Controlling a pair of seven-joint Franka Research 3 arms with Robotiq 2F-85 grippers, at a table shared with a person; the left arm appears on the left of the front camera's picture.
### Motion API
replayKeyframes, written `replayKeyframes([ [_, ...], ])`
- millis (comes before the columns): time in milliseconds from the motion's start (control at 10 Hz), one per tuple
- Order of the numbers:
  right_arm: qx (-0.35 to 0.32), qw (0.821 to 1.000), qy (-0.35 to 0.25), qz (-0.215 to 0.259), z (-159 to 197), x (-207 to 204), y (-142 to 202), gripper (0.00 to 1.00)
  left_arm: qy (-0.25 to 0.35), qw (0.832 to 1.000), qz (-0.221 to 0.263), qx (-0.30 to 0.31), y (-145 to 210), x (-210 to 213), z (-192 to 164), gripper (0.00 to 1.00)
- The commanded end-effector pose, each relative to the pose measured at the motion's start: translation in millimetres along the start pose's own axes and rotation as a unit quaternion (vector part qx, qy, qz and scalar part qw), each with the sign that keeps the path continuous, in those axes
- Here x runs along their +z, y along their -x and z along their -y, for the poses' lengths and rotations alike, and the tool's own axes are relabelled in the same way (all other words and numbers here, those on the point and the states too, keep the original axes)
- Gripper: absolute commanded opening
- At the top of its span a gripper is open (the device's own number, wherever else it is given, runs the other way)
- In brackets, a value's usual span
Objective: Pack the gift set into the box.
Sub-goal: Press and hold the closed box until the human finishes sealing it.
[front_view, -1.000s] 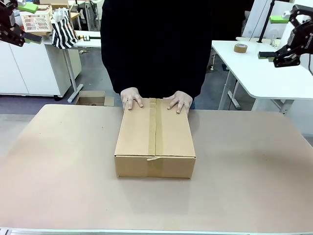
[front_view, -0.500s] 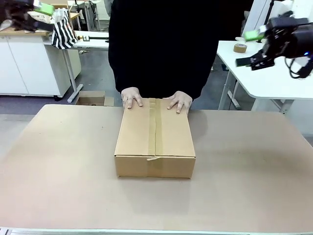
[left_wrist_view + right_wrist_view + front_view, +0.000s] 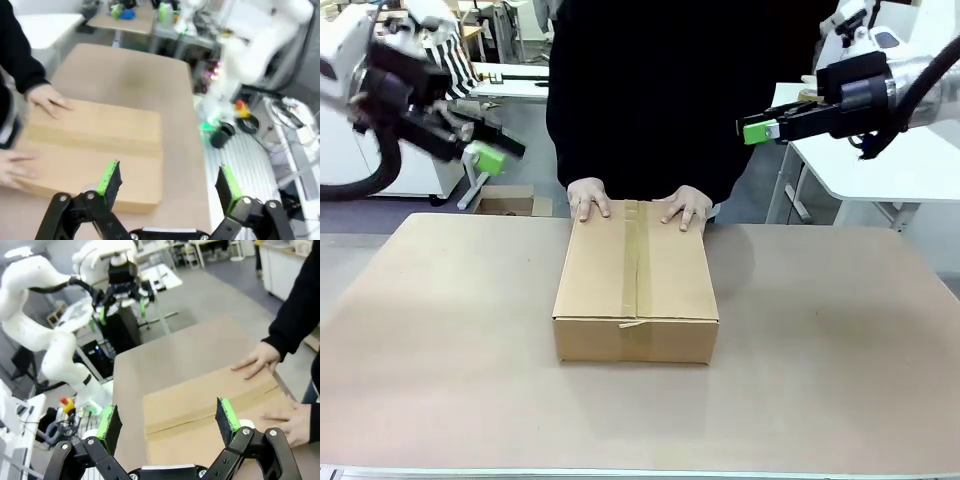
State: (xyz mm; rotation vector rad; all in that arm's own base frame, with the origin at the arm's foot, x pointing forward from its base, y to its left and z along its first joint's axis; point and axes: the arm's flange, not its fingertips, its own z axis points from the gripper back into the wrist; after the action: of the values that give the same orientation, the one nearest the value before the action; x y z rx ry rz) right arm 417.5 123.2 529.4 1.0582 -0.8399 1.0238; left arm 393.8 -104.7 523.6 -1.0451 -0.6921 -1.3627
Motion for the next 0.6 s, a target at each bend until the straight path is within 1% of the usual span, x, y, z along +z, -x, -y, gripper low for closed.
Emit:
replayKeyframes([
  [0,-0.078,0.996,-0.032,-0.016,1.8,7.5,-3.0,1.0,-0.056,0.998,0.02,-0.021,-18.4,14.5,-0.9,1.0],
  [100,-0.078,0.996,-0.032,-0.016,1.8,7.5,-3.0,1.0,-0.056,0.998,0.02,-0.021,-18.4,14.5,-0.9,1.0],
  [200,-0.022,1.0,-0.008,-0.003,0.7,0.7,2.5,1.0,-0.056,0.998,0.02,-0.021,-18.4,14.5,-0.9,1.0],
  [300,0.092,0.985,-0.139,-0.045,8.3,-36.7,4.3,1.0,-0.014,1.0,0.004,-0.004,-2.9,6.3,-3.5,1.0],
  [400,0.182,0.962,-0.188,-0.073,26.9,-73.1,23.6,1.0,-0.037,0.989,-0.07,-0.127,24.6,-32.0,-9.3,1.0],
  [500,0.208,0.95,-0.228,-0.053,41.0,-91.9,47.2,1.0,-0.033,0.987,-0.075,-0.14,48.5,-54.5,-16.6,1.0],
])
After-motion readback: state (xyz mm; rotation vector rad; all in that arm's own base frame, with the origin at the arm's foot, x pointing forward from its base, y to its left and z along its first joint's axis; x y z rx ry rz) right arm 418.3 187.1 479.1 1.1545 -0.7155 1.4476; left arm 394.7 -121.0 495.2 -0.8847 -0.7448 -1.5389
